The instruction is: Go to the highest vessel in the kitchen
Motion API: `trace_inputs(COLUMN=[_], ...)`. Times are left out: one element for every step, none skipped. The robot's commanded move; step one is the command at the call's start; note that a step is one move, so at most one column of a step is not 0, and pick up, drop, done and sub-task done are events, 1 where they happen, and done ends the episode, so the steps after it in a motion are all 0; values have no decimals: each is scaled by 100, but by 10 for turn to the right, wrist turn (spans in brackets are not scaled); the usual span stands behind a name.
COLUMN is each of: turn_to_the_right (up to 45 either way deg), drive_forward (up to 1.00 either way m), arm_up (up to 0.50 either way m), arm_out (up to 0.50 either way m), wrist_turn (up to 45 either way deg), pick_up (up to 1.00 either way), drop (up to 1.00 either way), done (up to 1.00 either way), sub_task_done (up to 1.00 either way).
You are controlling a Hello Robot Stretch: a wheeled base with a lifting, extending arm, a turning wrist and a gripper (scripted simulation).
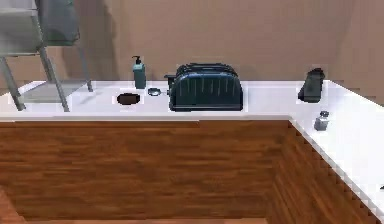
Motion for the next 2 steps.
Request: trace_inputs(turn_to_the_right=[0, 420], drive_forward=[45, 0], arm_up=[0, 0], arm_out=[0, 0], wrist_turn=[0, 0], pick_up=[0, 0], drop=[0, 0], done=[0, 0], sub_task_done=[0, 0])
